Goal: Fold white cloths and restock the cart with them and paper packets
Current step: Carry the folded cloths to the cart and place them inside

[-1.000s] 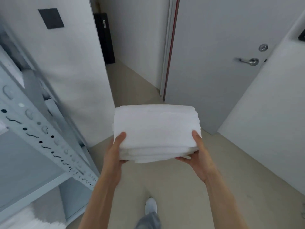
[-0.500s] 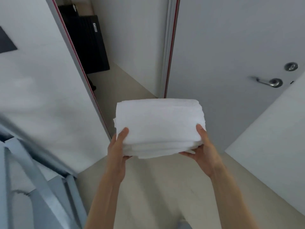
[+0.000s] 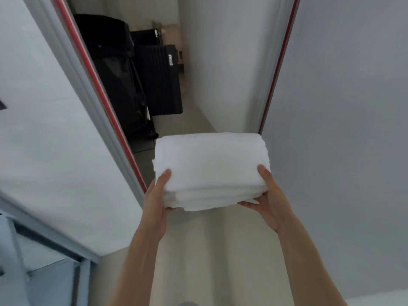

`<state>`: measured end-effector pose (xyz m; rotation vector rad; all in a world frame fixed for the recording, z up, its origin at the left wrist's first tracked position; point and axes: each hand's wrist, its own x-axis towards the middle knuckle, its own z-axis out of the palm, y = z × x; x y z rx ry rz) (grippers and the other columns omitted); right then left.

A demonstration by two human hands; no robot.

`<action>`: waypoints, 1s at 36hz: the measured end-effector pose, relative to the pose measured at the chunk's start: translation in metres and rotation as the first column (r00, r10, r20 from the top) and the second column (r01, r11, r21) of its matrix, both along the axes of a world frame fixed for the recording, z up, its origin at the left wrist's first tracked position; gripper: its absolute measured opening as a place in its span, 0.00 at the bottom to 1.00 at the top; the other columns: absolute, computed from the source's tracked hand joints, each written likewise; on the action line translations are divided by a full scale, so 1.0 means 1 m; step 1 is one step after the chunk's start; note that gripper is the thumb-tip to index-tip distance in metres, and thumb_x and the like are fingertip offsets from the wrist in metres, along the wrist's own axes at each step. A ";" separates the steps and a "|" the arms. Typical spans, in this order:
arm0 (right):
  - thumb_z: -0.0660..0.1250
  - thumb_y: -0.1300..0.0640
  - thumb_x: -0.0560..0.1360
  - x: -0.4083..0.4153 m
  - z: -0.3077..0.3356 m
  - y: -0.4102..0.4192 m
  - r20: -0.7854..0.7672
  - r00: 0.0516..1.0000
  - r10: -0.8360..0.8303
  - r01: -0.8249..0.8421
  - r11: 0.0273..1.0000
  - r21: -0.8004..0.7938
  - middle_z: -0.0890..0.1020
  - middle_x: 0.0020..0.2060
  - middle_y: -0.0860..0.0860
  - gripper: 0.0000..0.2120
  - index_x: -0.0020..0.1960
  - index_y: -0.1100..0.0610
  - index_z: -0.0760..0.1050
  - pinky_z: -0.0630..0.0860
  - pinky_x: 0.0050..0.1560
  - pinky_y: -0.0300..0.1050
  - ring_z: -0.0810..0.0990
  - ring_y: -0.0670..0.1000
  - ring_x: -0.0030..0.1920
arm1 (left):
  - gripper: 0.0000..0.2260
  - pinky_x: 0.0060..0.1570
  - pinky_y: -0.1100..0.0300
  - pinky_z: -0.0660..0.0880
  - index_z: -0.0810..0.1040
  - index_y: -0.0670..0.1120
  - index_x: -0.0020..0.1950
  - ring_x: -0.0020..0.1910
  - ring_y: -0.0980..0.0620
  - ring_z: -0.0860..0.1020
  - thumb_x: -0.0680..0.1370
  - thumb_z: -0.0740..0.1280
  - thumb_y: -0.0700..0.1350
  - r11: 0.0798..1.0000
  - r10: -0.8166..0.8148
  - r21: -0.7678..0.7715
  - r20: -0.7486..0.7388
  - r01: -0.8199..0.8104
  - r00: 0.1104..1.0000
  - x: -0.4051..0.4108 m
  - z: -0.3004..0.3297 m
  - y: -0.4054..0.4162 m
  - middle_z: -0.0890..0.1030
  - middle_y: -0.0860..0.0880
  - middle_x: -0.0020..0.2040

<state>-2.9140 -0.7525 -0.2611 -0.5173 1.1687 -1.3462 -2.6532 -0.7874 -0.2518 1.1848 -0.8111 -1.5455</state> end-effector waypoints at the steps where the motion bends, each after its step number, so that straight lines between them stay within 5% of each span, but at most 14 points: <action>1: 0.72 0.37 0.69 -0.007 0.001 -0.018 0.005 1.000 0.013 -0.013 1.000 0.006 0.85 0.56 0.49 0.25 0.61 0.48 0.78 0.81 0.53 0.62 0.84 0.53 0.56 | 0.22 0.52 0.51 0.77 0.77 0.53 0.67 0.56 0.50 0.83 0.76 0.68 0.60 1.000 0.008 -0.004 0.001 -0.008 1.000 -0.006 0.001 -0.013 0.84 0.51 0.58; 7: 0.70 0.38 0.71 -0.034 -0.005 -0.126 0.012 0.997 0.082 -0.082 0.997 0.013 0.85 0.56 0.50 0.25 0.63 0.49 0.77 0.80 0.55 0.63 0.86 0.50 0.49 | 0.24 0.53 0.50 0.79 0.76 0.54 0.66 0.54 0.52 0.84 0.73 0.70 0.62 0.996 0.084 -0.007 0.015 -0.084 0.996 -0.031 -0.002 -0.103 0.84 0.52 0.57; 11: 0.69 0.39 0.72 -0.040 -0.011 -0.206 0.000 0.994 0.110 -0.110 0.994 0.003 0.84 0.58 0.49 0.24 0.65 0.47 0.75 0.79 0.58 0.65 0.83 0.55 0.58 | 0.23 0.53 0.47 0.80 0.76 0.56 0.66 0.55 0.50 0.84 0.74 0.69 0.63 0.996 0.083 -0.045 0.011 -0.082 0.997 -0.038 -0.013 -0.174 0.84 0.51 0.58; 28: 0.69 0.36 0.71 -0.035 0.001 -0.568 0.000 0.990 0.138 -0.138 0.990 -0.014 0.83 0.59 0.50 0.27 0.65 0.48 0.75 0.78 0.58 0.65 0.83 0.55 0.58 | 0.25 0.62 0.43 0.75 0.78 0.57 0.66 0.60 0.49 0.82 0.72 0.72 0.64 0.997 0.045 -0.061 -0.001 -0.045 0.999 -0.028 0.002 -0.530 0.83 0.51 0.61; 36: 0.69 0.34 0.71 -0.042 -0.020 -0.728 -0.002 0.969 0.246 -0.246 0.968 -0.053 0.82 0.61 0.48 0.29 0.68 0.45 0.73 0.79 0.58 0.63 0.82 0.54 0.60 | 0.23 0.54 0.50 0.78 0.78 0.56 0.66 0.58 0.49 0.82 0.74 0.71 0.62 0.995 0.081 -0.062 0.003 -0.081 0.997 -0.034 -0.005 -0.675 0.83 0.50 0.61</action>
